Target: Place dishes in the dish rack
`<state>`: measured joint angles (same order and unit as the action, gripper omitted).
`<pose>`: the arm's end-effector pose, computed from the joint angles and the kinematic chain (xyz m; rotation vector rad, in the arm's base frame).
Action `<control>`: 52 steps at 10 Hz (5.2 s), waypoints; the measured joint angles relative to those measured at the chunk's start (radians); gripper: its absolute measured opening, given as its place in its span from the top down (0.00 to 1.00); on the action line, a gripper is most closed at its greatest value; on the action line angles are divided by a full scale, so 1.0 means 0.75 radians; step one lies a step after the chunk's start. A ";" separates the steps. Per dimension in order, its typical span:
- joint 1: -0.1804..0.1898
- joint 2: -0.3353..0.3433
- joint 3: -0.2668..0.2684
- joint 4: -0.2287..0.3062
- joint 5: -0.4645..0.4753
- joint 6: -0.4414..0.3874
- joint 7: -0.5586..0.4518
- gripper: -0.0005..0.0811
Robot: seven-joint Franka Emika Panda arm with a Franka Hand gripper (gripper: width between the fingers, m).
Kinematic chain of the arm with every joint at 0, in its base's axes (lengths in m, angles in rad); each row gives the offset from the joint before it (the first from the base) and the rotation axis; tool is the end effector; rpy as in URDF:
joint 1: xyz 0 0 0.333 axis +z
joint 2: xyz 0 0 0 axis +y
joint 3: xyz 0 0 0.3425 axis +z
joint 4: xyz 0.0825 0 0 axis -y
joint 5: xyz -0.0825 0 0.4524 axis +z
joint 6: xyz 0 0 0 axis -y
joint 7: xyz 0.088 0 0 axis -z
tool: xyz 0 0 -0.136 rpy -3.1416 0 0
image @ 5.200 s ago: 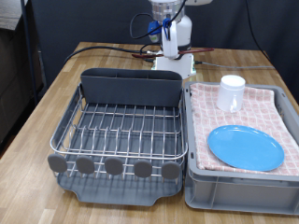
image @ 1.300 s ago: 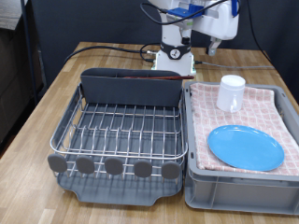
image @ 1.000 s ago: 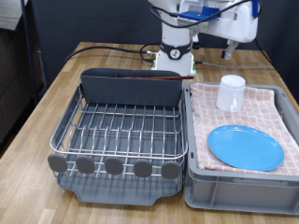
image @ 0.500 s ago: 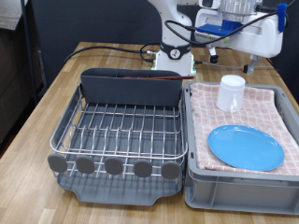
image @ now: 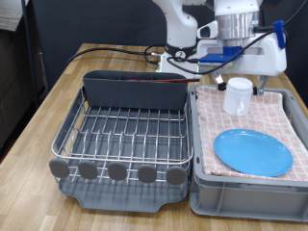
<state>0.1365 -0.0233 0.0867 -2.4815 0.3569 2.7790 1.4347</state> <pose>0.5379 0.1098 0.2759 -2.0151 1.9252 -0.1180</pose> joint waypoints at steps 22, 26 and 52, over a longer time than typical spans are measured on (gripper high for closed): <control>-0.002 0.309 0.046 0.105 1.028 0.117 -1.125 0.01; -0.001 0.348 0.048 0.134 1.037 0.117 -1.145 0.01; 0.007 0.374 0.022 0.179 0.766 0.092 -0.886 0.96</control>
<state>0.1418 0.2568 0.1033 -2.3474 0.9313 2.8481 0.7701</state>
